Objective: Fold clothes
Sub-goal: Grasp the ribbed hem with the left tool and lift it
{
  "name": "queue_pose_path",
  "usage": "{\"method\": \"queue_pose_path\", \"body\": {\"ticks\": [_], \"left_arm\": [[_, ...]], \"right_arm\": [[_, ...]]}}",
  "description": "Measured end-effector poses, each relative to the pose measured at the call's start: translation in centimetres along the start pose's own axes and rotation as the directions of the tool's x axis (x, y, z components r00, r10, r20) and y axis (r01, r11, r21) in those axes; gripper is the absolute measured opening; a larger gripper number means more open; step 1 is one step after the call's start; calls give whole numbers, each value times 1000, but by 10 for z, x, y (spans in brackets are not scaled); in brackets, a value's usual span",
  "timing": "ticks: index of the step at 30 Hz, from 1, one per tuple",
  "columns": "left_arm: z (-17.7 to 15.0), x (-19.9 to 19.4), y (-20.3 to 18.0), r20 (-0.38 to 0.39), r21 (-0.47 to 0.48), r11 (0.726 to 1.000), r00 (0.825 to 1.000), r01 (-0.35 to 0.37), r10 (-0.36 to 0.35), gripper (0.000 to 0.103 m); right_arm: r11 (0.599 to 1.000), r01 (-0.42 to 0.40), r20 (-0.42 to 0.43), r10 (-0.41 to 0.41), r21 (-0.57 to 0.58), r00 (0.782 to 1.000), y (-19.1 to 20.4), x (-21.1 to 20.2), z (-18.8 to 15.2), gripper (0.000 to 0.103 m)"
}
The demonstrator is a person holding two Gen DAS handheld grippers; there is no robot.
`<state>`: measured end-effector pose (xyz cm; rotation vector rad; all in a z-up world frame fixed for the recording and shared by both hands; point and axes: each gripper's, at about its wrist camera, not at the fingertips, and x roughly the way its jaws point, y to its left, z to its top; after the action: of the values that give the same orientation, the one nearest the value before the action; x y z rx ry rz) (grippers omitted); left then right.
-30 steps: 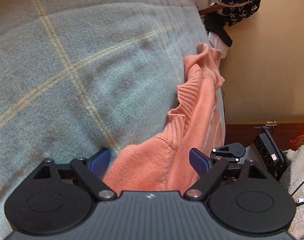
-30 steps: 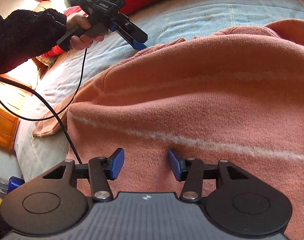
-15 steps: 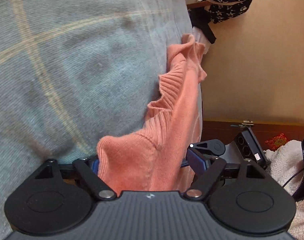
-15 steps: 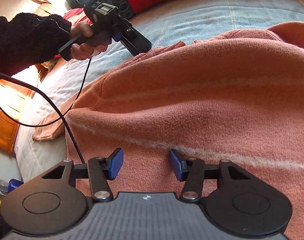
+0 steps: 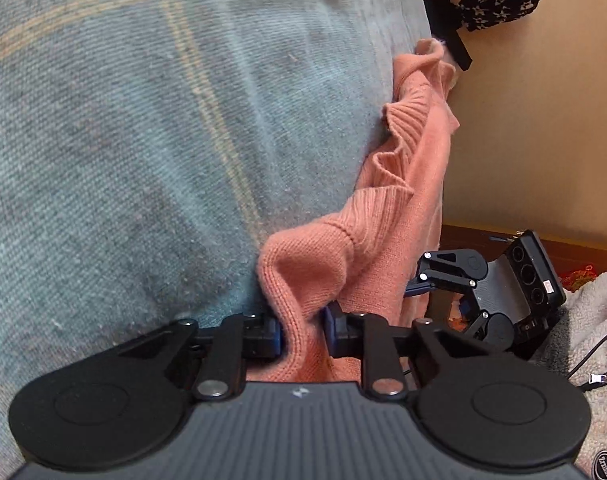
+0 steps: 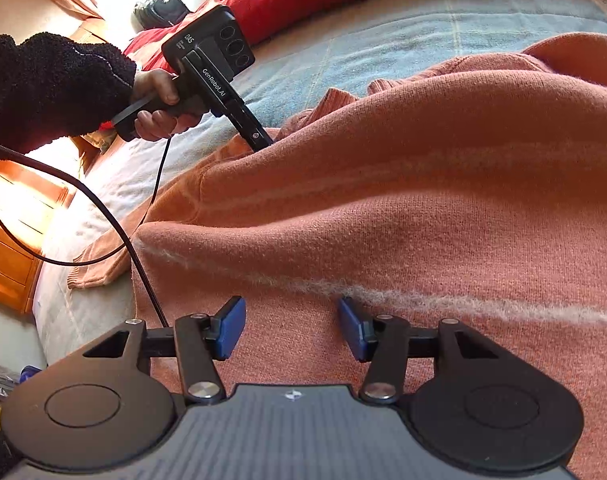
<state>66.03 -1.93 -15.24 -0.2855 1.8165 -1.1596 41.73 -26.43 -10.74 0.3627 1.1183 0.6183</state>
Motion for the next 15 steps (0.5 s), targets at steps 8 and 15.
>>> {"method": "queue_pose_path", "body": {"ticks": [8, 15], "left_arm": [[-27, -5, -69, 162, 88, 935, 931, -344, 327, 15], [-37, -49, -93, 355, 70, 836, 797, -544, 489, 13]], "right_arm": [[997, 45, 3, -45, -56, 999, 10, -1, 0, 57], [994, 77, 9, -77, -80, 997, 16, -6, -1, 57]]}}
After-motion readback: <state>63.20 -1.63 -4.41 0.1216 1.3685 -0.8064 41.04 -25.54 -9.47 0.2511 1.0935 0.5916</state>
